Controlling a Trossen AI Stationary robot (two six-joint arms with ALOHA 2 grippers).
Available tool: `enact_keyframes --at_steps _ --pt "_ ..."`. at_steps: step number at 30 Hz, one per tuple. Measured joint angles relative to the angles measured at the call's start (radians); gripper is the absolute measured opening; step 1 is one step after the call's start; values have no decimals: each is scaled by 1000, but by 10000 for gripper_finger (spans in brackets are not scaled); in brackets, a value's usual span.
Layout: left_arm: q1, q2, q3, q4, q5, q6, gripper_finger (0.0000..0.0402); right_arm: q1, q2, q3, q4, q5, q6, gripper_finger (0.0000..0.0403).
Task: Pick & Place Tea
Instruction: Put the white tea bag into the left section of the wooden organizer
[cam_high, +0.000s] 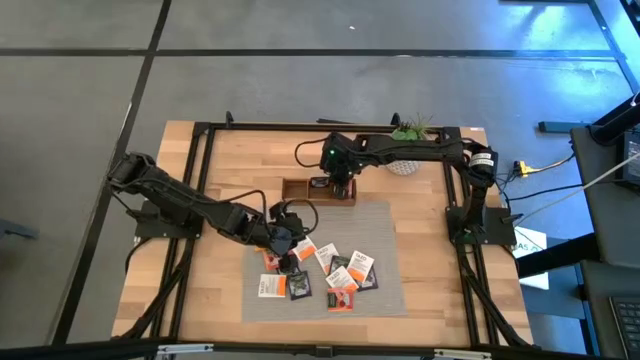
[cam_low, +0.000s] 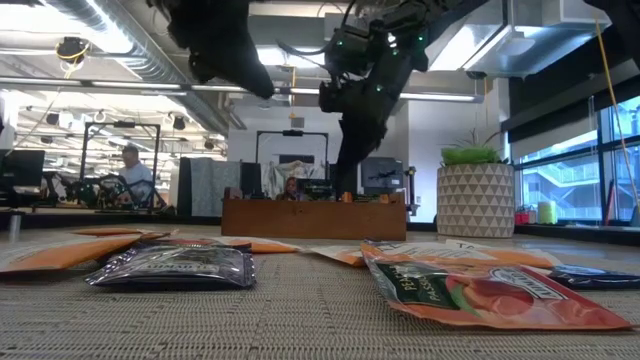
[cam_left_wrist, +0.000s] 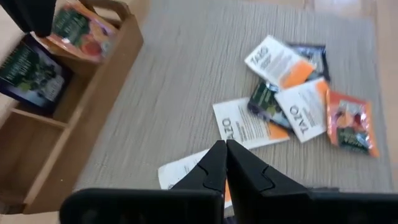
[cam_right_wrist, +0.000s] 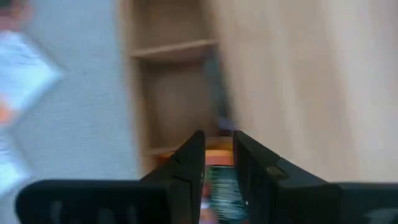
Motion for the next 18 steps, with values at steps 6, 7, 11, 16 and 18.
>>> enact_keyframes --at_steps 6,7,11,16,18 --pt "-17 133 0 31 7 -48 10 69 6 -1 32 -217 95 87" --pt "-21 158 0 33 7 -62 9 83 6 -1 35 -212 108 87" --pt "-30 240 0 53 8 -131 6 134 6 -1 37 -172 115 87" --pt "-41 291 -1 184 33 -147 9 189 7 -2 -49 -197 101 87" --pt "-45 302 -1 249 41 -133 10 205 4 -24 -62 -208 107 87"
